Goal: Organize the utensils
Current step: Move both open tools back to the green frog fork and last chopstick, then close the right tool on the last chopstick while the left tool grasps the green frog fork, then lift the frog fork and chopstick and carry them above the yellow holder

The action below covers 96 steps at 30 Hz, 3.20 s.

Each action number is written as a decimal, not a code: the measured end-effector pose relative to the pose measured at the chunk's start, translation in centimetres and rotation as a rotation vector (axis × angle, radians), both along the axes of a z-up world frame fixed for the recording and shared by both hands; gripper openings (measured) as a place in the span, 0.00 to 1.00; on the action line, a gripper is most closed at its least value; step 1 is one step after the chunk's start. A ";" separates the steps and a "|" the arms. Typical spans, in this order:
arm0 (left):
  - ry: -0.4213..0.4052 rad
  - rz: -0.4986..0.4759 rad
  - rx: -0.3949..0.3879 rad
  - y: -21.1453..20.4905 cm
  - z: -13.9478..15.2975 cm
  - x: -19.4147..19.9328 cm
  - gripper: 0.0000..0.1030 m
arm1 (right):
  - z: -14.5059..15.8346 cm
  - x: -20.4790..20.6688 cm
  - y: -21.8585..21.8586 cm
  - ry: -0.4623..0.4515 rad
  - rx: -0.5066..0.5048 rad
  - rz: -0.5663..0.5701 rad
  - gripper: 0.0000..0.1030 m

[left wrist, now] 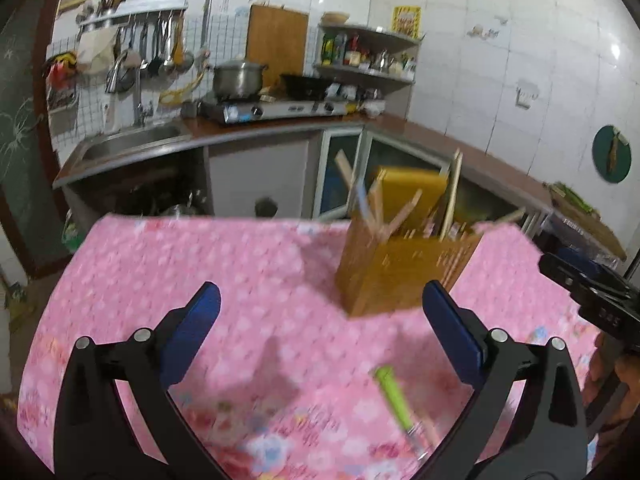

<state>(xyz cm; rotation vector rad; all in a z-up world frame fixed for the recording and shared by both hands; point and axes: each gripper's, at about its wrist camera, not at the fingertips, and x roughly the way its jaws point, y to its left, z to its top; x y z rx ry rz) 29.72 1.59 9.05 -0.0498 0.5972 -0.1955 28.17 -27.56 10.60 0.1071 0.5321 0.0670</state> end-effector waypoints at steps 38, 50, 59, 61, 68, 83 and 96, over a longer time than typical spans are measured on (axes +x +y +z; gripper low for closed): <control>0.233 0.143 0.064 6.0 -10.1 -2.4 0.95 | -12.6 -0.3 10.6 0.405 -0.078 0.102 0.23; 0.266 0.130 0.054 2.7 -9.7 -1.8 0.95 | -12.3 0.9 8.5 0.431 -0.032 0.065 0.06; 0.335 0.041 -0.013 -3.5 -10.0 -0.1 0.84 | -11.8 1.9 0.9 0.423 0.005 -0.028 0.06; 0.355 0.023 -0.005 -5.1 -10.3 0.4 0.79 | -11.9 2.1 -0.7 0.423 0.009 -0.052 0.06; 0.422 -0.001 0.089 -10.2 -12.5 2.8 0.49 | -12.9 2.7 -2.8 0.437 0.022 -0.076 0.06; 0.464 -0.025 0.072 -9.8 -11.4 5.3 0.21 | -11.7 4.2 -3.1 0.482 0.061 -0.062 0.06; 0.162 -0.053 0.078 -8.4 -4.0 -0.7 0.21 | -5.0 -0.3 -3.1 0.236 0.064 -0.023 0.06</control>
